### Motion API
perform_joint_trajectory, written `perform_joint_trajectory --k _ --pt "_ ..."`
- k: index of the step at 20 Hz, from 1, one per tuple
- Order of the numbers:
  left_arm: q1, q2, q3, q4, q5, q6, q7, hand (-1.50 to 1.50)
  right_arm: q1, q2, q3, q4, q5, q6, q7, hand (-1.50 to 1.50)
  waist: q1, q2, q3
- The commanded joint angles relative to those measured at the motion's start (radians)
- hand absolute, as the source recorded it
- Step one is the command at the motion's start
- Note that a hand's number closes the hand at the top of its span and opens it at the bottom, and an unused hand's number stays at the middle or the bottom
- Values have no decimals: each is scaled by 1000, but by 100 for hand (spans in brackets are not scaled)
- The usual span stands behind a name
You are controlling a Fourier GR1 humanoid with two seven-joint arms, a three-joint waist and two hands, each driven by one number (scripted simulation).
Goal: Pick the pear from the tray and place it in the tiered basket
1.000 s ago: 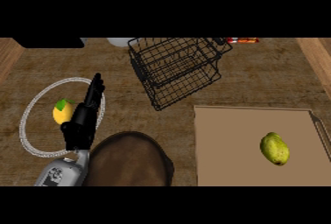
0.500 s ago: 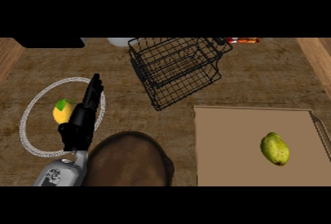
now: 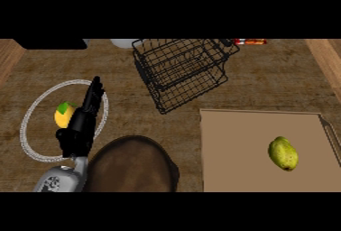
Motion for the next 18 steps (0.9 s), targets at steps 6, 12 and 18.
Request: perform_joint_trajectory --k 6,12,18 --pt "44 -57 -7 -32 -55 -6 3 0 -57 -10 34 179 56 50 -110 -150 2 0 0" --pt "-47 -66 22 26 -73 -10 36 0 -130 53 125 227 73 7 -98 -150 2 2 1" --pt "-28 -67 61 39 -50 -51 -7 0 -101 74 124 149 18 11 -76 -150 -4 0 0"
